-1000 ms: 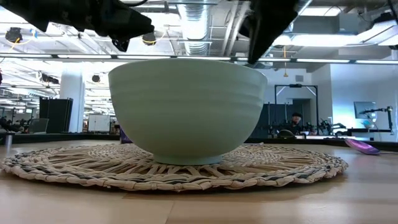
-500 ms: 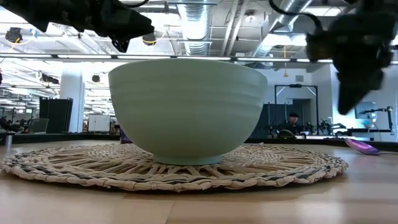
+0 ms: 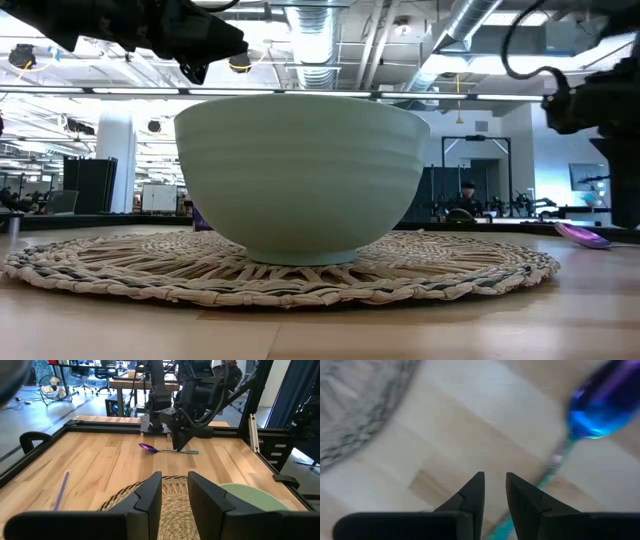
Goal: Pick & Place Utensil
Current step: Put the blue spoon into the green bowl
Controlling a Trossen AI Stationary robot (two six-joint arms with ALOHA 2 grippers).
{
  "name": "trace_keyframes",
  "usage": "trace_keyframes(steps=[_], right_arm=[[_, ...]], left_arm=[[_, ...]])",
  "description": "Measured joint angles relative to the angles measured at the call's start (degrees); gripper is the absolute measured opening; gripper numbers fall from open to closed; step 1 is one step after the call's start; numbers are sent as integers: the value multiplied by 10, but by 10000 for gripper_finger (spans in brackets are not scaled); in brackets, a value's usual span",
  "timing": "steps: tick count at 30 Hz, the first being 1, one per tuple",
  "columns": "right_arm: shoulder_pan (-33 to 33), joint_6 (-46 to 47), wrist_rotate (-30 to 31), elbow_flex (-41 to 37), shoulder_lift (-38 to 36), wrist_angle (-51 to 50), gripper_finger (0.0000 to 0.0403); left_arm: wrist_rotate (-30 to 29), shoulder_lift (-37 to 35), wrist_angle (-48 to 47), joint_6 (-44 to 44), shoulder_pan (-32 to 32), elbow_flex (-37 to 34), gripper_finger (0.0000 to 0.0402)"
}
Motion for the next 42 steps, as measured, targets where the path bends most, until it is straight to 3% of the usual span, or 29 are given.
trace_keyframes(steps=[5,14,27,31,35,39,42], right_arm=[[35,127,63,-2,0,-87,72],[102,243,101,-49,19,-22,72],[163,308,132,-54,121,5,70],[180,339,133,-43,141,-17,46],[184,324,120,-24,137,-49,10],[176,317,83,-15,113,-79,16],[167,290,87,-1,85,-92,8]], left_arm=[[0,0,0,0,0,0,95],[0,0,0,0,0,0,95],[0,0,0,-2,0,0,95],[0,0,0,-2,0,0,95],[0,0,1,-2,0,0,95],[0,0,3,-2,0,0,95],[0,0,4,-2,0,0,95]])
